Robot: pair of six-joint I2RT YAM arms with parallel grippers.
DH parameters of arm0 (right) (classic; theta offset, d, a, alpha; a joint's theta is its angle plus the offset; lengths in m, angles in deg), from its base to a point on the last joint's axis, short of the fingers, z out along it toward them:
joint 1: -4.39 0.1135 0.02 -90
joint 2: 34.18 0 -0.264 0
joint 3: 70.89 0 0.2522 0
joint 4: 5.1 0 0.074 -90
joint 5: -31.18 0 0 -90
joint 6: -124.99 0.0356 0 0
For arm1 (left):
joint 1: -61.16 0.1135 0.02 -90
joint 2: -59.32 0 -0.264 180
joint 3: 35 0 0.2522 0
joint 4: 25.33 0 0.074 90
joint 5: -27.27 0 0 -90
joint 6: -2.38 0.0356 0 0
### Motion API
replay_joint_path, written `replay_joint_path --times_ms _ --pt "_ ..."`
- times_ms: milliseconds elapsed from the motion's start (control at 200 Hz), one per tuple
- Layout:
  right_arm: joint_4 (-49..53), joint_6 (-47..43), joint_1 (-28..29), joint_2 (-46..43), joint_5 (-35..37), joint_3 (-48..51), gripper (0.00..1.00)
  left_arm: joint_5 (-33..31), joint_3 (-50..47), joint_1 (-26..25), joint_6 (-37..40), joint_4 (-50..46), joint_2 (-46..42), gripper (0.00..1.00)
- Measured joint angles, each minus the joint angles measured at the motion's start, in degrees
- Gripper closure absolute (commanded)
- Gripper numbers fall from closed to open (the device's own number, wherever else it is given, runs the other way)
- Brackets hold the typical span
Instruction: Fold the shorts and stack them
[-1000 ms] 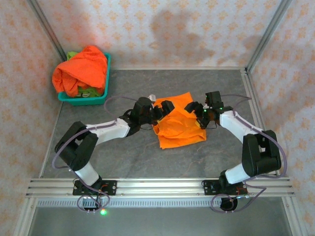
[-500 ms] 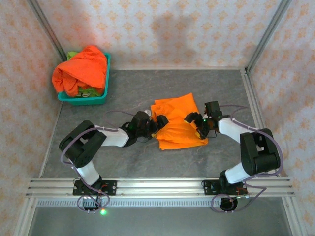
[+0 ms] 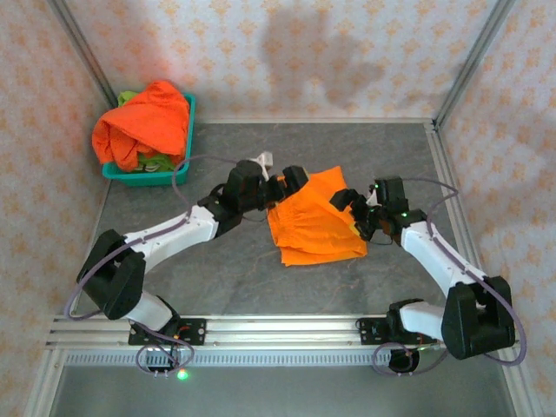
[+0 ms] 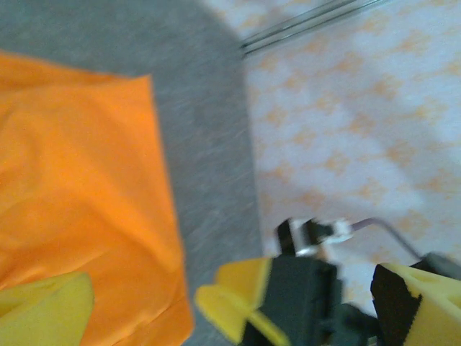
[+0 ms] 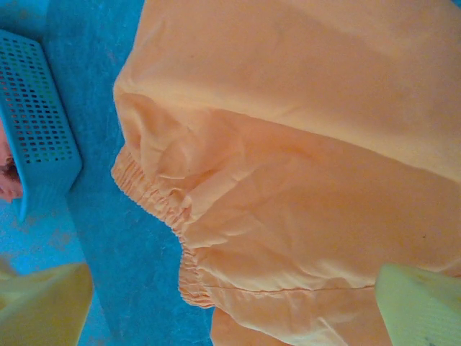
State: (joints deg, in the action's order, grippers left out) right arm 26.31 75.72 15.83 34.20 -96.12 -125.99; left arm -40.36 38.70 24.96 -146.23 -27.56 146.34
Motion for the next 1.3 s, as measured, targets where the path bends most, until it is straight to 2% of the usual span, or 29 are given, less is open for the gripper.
replay_joint_path --times_ms 125,420,700,871,1021,1196,1301 --pt "0.37 0.46 0.00 0.68 -0.02 0.00 0.00 1.31 5.51 0.85 0.13 0.57 5.44 0.00" --pt "-1.62 1.09 0.00 6.49 0.44 5.42 0.01 2.82 7.65 4.74 -1.01 2.14 25.38 0.00" --pt "-6.38 1.42 0.02 8.81 -0.42 8.04 0.01 4.35 9.01 8.04 0.26 5.09 28.33 0.01" --pt "-7.54 1.53 0.00 7.78 -1.51 8.63 0.00 5.75 8.07 8.46 1.33 5.86 27.17 0.00" --pt "-3.78 1.14 0.00 4.63 -0.35 7.17 0.00 5.38 6.19 7.08 4.55 -0.90 18.40 0.00" --pt "1.09 -0.68 -0.02 4.13 3.52 -3.06 0.00 4.66 3.45 1.77 5.95 -2.23 5.79 0.00" --pt "2.10 -1.64 -0.04 8.22 4.55 -11.72 0.00 4.61 -1.90 -0.04 4.83 0.96 3.37 0.00"
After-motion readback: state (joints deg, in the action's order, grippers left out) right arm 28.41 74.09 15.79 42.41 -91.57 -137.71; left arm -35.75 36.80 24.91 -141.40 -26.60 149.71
